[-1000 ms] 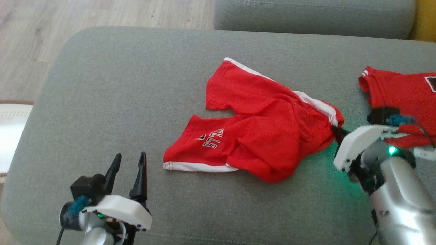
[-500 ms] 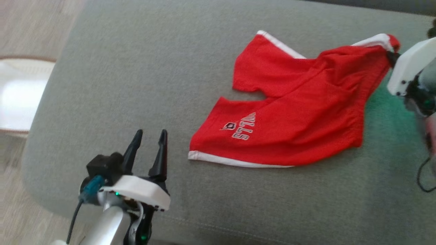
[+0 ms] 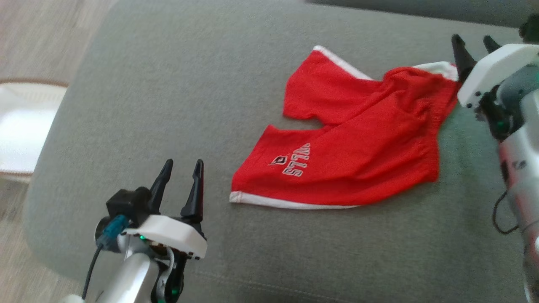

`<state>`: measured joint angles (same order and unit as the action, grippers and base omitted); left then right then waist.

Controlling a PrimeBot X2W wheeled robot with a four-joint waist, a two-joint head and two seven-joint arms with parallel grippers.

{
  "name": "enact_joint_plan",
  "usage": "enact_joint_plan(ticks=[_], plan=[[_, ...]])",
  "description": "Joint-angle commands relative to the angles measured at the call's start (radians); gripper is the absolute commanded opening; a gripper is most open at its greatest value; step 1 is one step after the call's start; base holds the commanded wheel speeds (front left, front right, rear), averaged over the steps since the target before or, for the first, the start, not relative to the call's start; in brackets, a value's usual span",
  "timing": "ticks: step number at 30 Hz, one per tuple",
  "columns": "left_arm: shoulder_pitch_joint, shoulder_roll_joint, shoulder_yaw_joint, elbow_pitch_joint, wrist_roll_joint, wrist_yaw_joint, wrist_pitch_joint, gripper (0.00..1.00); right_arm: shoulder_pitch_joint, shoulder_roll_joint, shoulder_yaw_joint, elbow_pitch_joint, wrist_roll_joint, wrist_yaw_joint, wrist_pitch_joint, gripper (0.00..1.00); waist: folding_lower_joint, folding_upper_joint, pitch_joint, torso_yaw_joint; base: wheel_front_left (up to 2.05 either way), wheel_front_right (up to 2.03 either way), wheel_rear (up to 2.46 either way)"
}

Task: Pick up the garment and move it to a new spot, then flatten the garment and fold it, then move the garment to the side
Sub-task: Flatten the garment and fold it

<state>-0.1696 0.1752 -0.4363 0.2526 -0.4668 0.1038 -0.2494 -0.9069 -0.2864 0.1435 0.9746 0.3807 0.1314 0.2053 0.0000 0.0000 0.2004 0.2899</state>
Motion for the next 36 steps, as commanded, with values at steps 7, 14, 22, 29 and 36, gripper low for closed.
enact_joint_plan(ticks=[7, 14, 22, 29, 36], plan=[[0.031, 0.029, 0.067, -0.051, 0.016, 0.004, -0.012, 1.00, 0.211, 0.001, 0.108, -0.207, 0.121, -0.001, -0.225, 1.00, 0.0000, 0.0000, -0.139, -0.131, 0.00, 0.00, 0.00], [0.092, 0.029, 0.092, -0.081, 0.013, 0.010, -0.012, 1.00, 0.490, -0.046, 0.146, -0.391, 0.167, -0.001, -0.358, 1.00, 0.0000, 0.0000, -0.194, -0.188, 0.00, 0.00, 0.00], [0.131, 0.023, 0.120, -0.109, 0.026, 0.008, -0.012, 1.00, 0.641, -0.024, 0.162, -0.495, 0.135, -0.001, -0.335, 1.00, 0.0000, 0.0000, -0.210, -0.201, 0.00, 0.00, 0.00], [0.115, 0.025, 0.117, -0.108, 0.037, -0.008, -0.012, 1.00, 0.587, -0.026, 0.274, -0.430, 0.123, -0.001, -0.171, 1.00, 0.0000, 0.0000, -0.181, -0.147, 0.00, 0.00, 0.00], [0.097, 0.027, 0.120, -0.096, 0.038, -0.010, -0.012, 1.00, 0.505, -0.049, 0.353, -0.294, 0.143, -0.001, -0.096, 1.00, 0.0000, 0.0000, -0.148, -0.088, 0.00, 0.00, 0.00]])
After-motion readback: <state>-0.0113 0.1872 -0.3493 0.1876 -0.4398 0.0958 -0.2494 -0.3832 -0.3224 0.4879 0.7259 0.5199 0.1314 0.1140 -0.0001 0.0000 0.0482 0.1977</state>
